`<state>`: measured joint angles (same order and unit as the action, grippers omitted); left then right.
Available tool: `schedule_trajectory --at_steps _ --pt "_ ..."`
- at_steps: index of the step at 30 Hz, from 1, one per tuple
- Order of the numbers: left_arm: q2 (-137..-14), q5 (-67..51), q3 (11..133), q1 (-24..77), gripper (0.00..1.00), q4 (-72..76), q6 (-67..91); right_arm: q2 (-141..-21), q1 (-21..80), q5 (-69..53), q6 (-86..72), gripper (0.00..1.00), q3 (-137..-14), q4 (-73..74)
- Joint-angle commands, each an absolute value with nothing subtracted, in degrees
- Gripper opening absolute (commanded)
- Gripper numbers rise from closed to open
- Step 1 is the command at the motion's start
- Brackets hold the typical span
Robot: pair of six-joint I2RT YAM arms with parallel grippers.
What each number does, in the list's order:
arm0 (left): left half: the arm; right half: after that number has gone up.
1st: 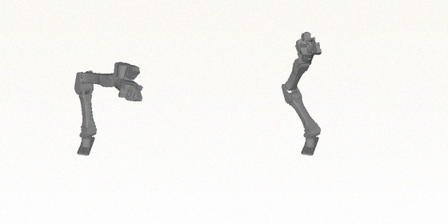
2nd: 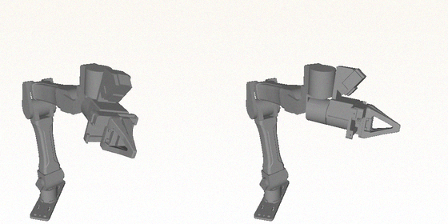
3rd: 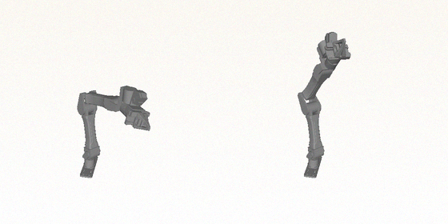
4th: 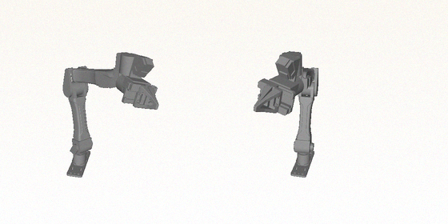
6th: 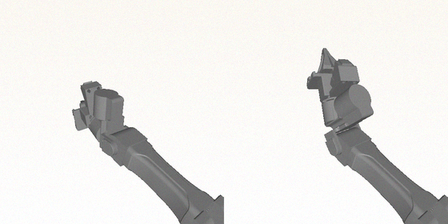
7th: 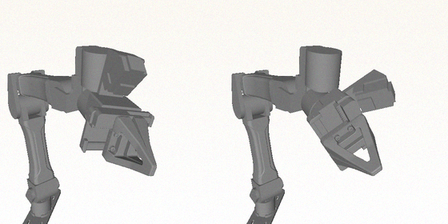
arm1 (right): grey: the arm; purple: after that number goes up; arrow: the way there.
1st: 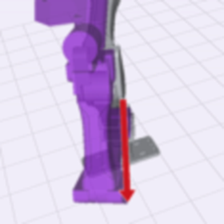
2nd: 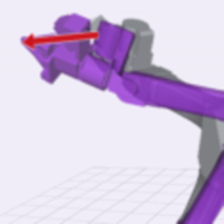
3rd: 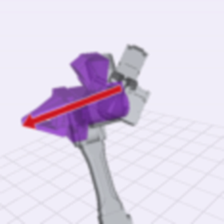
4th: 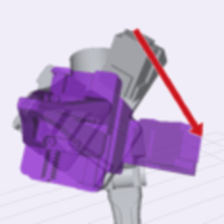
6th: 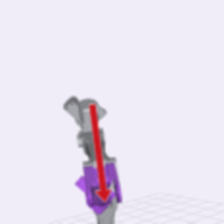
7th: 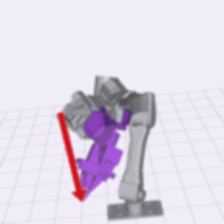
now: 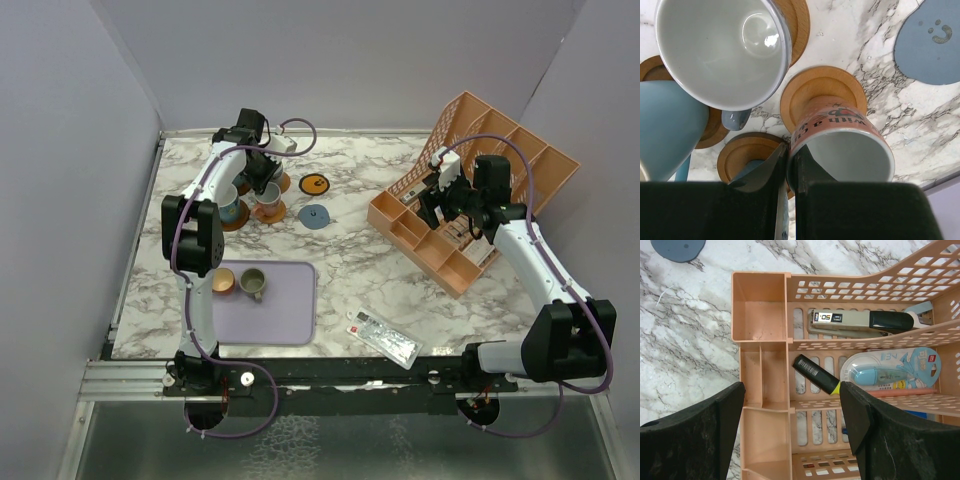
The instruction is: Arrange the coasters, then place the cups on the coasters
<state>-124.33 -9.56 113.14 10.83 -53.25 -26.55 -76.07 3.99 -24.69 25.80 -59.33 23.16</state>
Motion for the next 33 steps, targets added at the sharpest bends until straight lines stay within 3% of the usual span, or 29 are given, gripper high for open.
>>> schedule_trajectory --at_steps 1,16,33 --pt "-125.12 -10.66 115.85 10.46 0.05 -53.96 -27.05 -75.32 3.6 -24.35 26.54 0.78 -59.24 23.39" --pt "-127.45 -10.63 123.3 10.5 0.45 -56.34 -26.99 -75.32 3.6 -24.8 26.38 0.78 -59.39 23.55" --pt "-117.12 -9.72 122.59 10.46 0.71 -55.93 -26.14 -75.07 3.6 -25.99 26.12 0.78 -59.5 23.77"
